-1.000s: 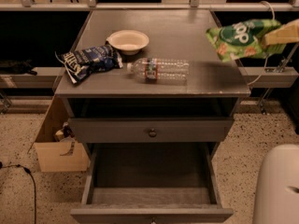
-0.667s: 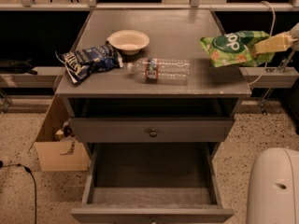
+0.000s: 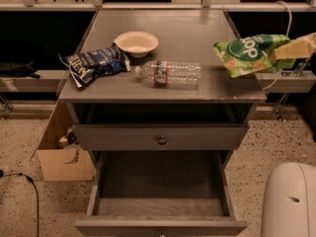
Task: Place green rice chip bag into middle drawer
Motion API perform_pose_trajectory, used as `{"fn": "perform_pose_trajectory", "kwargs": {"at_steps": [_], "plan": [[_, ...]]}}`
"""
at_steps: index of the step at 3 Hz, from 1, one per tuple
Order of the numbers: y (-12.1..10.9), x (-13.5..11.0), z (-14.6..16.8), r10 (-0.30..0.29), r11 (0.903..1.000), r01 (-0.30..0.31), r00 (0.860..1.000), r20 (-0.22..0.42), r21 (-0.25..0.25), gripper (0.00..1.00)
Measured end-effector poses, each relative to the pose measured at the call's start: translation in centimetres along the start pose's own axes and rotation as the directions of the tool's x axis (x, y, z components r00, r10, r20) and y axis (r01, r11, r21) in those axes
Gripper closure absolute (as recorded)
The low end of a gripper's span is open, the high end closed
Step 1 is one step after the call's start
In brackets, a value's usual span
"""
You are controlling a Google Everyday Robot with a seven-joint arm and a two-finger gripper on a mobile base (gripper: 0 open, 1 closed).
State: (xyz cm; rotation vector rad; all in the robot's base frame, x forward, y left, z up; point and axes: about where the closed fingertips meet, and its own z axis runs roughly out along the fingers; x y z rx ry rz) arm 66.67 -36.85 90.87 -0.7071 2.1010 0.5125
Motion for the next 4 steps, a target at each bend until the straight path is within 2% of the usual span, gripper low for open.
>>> {"fn": "perform_pose_trajectory", "kwargs": {"at_steps": [1, 2, 3, 4], "plan": [[2.3, -0.2, -4.4, -0.092, 0.9946, 0.091, 0.995, 0.029, 0.051, 1.00], [3.3, -2.1, -5.6, -0.145, 0.9863, 0.137, 0.986, 0.079, 0.092, 1.00], [3.4, -2.6, -5.6, -0.155, 0.9851, 0.146, 0.983, 0.096, 0.091, 1.00], [4.5, -2.8, -6.6, -0.186, 0.9812, 0.180, 0.977, 0.101, 0.070, 1.00]]}}
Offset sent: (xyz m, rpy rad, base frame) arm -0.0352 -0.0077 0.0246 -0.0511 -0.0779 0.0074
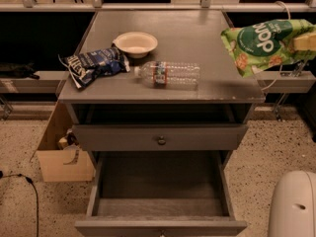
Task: Place green rice chip bag into middle drawer
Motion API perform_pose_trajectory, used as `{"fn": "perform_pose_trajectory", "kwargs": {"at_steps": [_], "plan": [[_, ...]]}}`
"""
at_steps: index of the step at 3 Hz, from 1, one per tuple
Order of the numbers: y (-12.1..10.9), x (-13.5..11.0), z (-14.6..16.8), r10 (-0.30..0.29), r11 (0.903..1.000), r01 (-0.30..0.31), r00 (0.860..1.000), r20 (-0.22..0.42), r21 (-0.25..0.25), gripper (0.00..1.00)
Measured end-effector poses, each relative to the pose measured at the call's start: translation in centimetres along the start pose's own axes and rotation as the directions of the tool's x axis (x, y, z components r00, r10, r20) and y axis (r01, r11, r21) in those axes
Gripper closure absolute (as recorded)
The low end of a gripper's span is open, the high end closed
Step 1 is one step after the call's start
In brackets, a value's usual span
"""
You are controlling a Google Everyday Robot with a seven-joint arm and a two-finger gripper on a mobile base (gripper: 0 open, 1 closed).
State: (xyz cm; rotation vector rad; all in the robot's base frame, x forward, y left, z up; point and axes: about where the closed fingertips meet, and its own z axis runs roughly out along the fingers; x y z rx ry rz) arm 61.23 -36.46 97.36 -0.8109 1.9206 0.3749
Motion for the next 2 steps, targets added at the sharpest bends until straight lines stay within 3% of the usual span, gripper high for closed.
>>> {"fn": "perform_pose_trajectory", "kwargs": {"at_steps": [1, 2], "plan": [[2.7, -2.4, -6.9, -0.128, 0.9917, 0.128, 0.991, 0.033, 0.015, 1.00], [5.2, -5.6, -16.0, -0.262, 0.9627, 0.254, 0.961, 0.085, 0.093, 1.00]]}}
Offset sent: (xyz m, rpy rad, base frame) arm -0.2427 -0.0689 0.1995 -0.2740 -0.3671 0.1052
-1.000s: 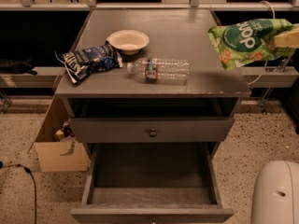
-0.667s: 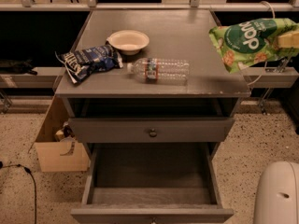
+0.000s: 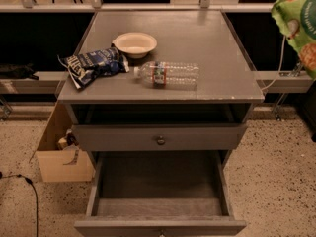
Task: Place green rice chip bag into middle drawer
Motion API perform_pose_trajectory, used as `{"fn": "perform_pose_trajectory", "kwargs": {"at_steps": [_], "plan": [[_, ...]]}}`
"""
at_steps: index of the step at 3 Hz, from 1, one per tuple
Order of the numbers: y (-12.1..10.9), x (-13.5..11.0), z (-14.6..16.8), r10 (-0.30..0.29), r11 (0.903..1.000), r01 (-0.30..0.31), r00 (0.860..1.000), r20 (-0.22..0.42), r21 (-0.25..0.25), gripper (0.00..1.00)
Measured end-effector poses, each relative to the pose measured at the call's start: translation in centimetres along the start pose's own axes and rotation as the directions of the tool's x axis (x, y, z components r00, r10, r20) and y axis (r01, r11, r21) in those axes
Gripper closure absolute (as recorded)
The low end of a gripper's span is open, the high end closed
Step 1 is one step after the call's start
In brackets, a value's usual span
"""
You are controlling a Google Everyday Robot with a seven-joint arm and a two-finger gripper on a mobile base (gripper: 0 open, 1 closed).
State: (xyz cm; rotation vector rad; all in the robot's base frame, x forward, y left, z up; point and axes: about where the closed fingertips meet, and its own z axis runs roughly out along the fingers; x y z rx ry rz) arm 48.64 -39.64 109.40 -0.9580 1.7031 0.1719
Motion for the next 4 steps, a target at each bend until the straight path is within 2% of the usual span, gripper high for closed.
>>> {"fn": "perform_pose_trajectory", "kwargs": {"at_steps": [1, 2, 3, 4], "plan": [[1.2, -2.8, -7.8, -0.099, 0.9928, 0.094, 0.993, 0.063, 0.074, 1.00], [2.6, -3.2, -15.4, -0.159, 0.9761, 0.143, 0.983, 0.089, 0.164, 1.00], [1.8, -3.7, -14.5, -0.156, 0.9755, 0.136, 0.982, 0.107, 0.173, 1.00], [2.7, -4.1, -9.2, -0.143, 0.9864, 0.133, 0.983, 0.112, 0.097, 1.00]]}}
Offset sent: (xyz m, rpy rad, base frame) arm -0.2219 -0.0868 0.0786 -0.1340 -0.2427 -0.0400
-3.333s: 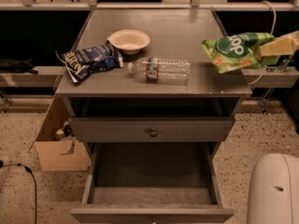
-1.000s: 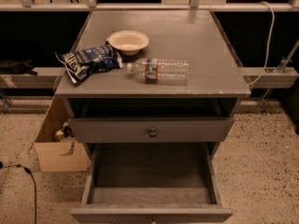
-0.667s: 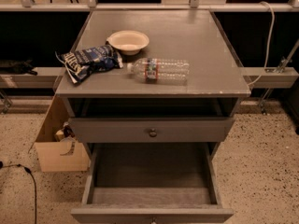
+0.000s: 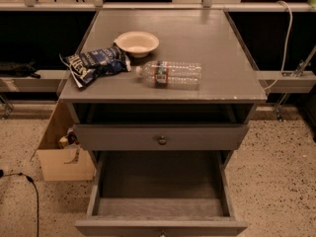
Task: Place green rice chip bag into middle drawer
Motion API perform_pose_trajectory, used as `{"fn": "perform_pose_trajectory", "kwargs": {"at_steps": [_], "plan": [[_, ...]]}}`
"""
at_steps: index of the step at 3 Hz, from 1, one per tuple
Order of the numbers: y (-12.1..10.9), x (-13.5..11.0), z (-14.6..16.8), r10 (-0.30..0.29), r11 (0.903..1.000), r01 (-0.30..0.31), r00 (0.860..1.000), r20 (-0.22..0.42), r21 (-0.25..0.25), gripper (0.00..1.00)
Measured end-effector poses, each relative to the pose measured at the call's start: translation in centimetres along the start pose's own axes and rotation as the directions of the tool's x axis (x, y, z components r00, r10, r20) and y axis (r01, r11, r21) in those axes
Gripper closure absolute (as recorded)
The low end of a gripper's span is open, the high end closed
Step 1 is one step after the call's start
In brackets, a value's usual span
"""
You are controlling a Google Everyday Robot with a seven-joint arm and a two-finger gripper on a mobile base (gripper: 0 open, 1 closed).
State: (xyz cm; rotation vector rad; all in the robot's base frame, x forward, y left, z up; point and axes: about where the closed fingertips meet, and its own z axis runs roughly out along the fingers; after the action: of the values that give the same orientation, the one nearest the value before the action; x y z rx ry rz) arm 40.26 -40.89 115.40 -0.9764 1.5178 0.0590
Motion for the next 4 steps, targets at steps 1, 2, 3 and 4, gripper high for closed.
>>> {"fn": "perform_pose_trajectory", "kwargs": {"at_steps": [1, 2, 3, 4], "plan": [[6.7, 2.2, 8.2, 0.078, 0.9770, -0.080, 0.997, -0.018, -0.198, 1.00], [12.5, 2.7, 10.2, 0.171, 0.9418, -0.170, 0.985, -0.022, -0.290, 1.00], [16.8, 1.2, 8.5, 0.155, 0.9324, -0.152, 0.988, -0.018, -0.328, 1.00], [17.4, 0.1, 8.8, 0.141, 0.9337, -0.131, 0.990, 0.004, -0.333, 1.00]]}}
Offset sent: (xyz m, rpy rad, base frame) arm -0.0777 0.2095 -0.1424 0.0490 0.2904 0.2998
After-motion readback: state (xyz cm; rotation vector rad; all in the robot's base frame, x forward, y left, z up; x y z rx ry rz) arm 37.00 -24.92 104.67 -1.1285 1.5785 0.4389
